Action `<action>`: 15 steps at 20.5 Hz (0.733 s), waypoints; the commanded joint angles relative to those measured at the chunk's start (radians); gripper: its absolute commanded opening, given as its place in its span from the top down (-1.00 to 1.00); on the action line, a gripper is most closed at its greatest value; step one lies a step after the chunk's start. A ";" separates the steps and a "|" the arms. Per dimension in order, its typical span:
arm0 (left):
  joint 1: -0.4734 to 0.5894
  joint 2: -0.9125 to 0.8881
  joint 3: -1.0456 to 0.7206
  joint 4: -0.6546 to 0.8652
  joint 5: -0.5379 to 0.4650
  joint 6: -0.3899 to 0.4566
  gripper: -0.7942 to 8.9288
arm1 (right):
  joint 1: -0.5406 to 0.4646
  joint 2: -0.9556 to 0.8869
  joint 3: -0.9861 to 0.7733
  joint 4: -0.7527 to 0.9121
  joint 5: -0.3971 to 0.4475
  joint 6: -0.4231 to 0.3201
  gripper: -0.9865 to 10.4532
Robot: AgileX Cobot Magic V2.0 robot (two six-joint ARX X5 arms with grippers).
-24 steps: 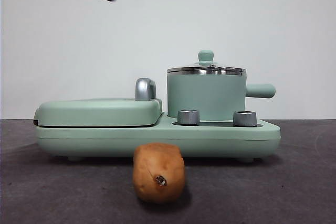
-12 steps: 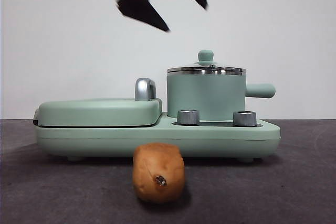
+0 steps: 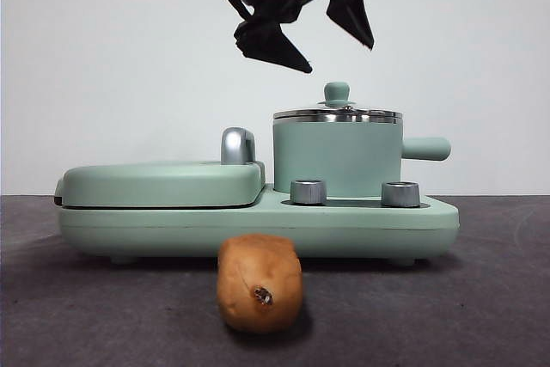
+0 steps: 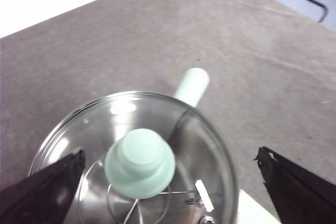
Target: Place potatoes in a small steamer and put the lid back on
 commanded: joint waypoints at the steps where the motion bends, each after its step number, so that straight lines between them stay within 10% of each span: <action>1: -0.012 0.042 0.028 0.021 -0.010 -0.010 -0.23 | 0.002 0.008 0.018 0.003 0.000 -0.010 0.06; 15: -0.012 0.077 0.030 0.124 -0.034 -0.051 -0.10 | 0.002 0.008 0.018 0.003 0.000 -0.010 0.06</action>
